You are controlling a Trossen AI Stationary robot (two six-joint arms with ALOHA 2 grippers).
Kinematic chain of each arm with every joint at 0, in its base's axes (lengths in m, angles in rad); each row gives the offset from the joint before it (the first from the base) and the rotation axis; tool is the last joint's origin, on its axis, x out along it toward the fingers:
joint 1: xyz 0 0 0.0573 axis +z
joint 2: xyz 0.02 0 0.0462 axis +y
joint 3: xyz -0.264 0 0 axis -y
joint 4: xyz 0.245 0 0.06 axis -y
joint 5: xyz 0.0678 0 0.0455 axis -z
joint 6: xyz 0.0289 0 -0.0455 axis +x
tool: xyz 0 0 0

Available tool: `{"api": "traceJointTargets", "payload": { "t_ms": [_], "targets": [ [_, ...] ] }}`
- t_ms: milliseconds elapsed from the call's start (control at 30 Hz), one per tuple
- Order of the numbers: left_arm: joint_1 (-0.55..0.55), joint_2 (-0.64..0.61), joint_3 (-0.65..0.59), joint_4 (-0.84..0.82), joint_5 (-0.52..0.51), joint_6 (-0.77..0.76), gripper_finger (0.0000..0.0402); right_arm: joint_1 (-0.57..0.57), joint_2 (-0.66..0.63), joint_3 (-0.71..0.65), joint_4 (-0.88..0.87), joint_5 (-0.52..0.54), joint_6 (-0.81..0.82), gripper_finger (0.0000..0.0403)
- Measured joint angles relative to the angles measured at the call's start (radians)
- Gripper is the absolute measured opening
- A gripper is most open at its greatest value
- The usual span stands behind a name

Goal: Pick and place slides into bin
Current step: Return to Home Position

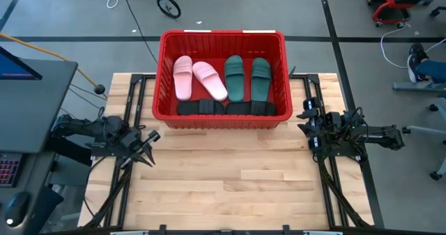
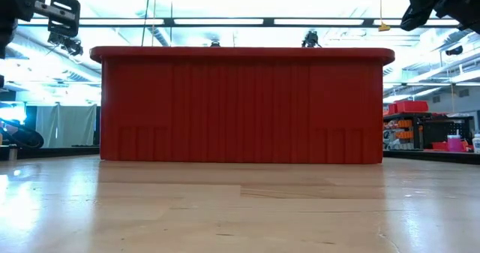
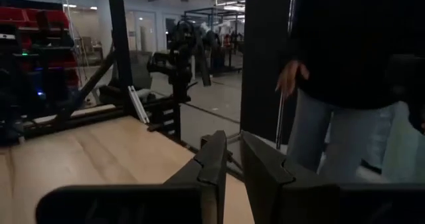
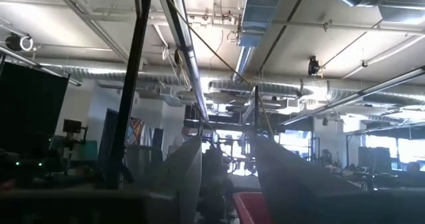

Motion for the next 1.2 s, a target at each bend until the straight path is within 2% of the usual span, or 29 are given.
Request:
{"api": "traceJointTargets", "payload": {
  "t_ms": [233, 533, 867, 1200],
  "targets": [
    [0.0, 0.0, 0.0, -0.053, 0.0, 0.002, 0.0054, 0.0, 0.0, 0.0, 0.0, 0.0, 0.0, 0.0146],
    [0.0, 0.0, 0.0, -0.046, 0.0, 0.003, 0.0061, 0.0, 0.0, 0.0, 0.0, 0.0, 0.0, 0.0147],
    [0.0, 0.0, 0.0, -0.045, 0.0, 0.003, 0.0051, 0.0, 0.0, 0.0, 0.0, 0.0, 0.0, 0.0147],
    [0.0, 0.0, 0.0, -0.044, 0.0, 0.003, 0.0063, 0.0, 0.0, 0.0, 0.0, 0.0, 0.0, 0.0147]
  ]
}}
